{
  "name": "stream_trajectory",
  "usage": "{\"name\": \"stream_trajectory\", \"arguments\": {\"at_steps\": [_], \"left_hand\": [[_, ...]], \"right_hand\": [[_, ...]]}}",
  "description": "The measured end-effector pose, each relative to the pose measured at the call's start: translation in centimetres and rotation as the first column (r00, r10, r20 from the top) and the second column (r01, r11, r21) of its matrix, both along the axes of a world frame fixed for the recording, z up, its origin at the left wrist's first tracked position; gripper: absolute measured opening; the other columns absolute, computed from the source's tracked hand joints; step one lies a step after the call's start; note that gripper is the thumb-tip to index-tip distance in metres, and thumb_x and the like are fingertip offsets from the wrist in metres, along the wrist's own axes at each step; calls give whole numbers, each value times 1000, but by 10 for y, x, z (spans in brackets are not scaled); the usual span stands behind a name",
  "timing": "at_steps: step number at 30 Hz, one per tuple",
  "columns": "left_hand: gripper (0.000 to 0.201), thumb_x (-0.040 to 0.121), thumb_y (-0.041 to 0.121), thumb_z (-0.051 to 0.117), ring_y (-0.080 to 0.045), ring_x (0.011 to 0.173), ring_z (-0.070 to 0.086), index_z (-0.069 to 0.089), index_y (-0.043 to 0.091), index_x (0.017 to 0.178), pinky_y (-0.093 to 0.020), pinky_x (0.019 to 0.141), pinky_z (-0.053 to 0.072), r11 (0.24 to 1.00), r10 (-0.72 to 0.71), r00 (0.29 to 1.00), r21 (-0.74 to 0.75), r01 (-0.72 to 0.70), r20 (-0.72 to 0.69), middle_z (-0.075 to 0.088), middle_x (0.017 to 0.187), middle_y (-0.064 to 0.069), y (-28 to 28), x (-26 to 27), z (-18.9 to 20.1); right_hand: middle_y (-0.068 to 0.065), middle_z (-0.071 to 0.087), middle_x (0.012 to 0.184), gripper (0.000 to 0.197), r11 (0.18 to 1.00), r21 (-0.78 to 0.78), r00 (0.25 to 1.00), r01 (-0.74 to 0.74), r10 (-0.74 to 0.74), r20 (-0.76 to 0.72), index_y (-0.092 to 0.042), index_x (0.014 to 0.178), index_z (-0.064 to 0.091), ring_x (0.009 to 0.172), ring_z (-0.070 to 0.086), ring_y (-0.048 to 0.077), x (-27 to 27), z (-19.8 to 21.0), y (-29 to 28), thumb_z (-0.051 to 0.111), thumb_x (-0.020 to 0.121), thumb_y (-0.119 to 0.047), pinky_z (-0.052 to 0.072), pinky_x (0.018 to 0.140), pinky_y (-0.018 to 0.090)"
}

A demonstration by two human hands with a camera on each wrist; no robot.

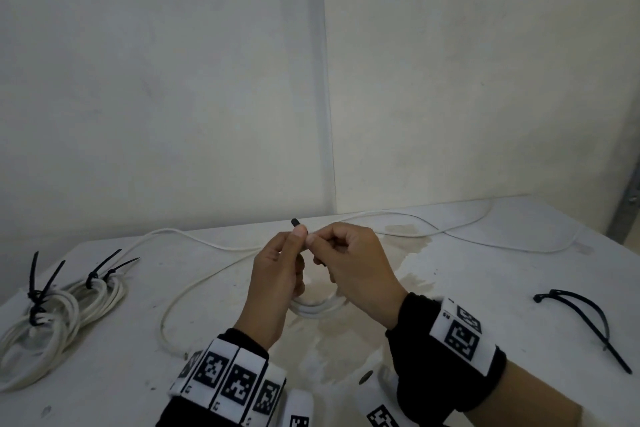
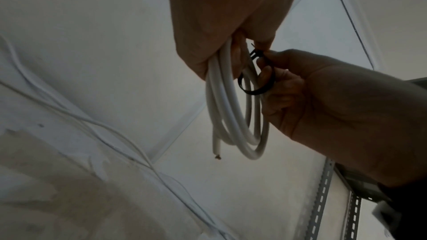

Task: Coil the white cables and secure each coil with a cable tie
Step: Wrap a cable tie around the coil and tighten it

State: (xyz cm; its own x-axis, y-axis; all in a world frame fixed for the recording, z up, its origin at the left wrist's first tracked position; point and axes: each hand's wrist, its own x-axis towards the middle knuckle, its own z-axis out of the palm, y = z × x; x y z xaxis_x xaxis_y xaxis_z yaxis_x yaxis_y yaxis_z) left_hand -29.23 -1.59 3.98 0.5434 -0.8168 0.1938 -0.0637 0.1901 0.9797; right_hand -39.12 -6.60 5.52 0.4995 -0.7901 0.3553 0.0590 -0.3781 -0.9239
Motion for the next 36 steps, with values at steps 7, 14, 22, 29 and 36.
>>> {"name": "stream_trajectory", "arguments": {"at_steps": [7,14,22,29,36], "left_hand": [[30,92,29,49,-4,36,23,63,10,73,-17,38,24,999,10,999,-42,-12,-49,26,40,11,6,5,3],[31,90,27,52,-4,38,23,61,15,63,-16,38,24,1000,-10,999,-14,9,-44,27,41,11,8,2,2],[11,84,19,61,-6,37,23,71,14,84,-16,37,23,999,-36,999,25,36,-17,32,38,11,11,4,5],[13,83,21,63,-7,37,21,71,14,77,-17,38,22,995,-43,999,91,42,11,28,38,10,11,-1,4],[11,85,16,61,-4,34,26,68,11,79,-16,39,24,990,-69,996,127,62,55,43,35,13,12,-10,4]], "right_hand": [[-3,61,64,23,995,-88,999,-36,36,4,-25,71,60,47,55,3,-7,-7,6,61,87,-9,38,48,8],[-4,64,63,13,994,-101,999,-38,40,16,-16,73,68,48,58,5,-5,-4,4,65,85,-11,49,54,18],[-5,62,77,17,985,-173,998,-26,15,-64,-16,80,69,64,56,11,-12,13,-17,59,89,-25,46,65,23],[-3,62,68,26,966,-200,979,-165,135,-155,-15,68,66,65,57,5,-13,17,-23,55,92,-20,46,66,19],[-1,57,56,28,988,-149,999,-48,44,-25,-12,68,56,44,53,0,-12,25,-29,48,95,-15,43,48,13]]}}
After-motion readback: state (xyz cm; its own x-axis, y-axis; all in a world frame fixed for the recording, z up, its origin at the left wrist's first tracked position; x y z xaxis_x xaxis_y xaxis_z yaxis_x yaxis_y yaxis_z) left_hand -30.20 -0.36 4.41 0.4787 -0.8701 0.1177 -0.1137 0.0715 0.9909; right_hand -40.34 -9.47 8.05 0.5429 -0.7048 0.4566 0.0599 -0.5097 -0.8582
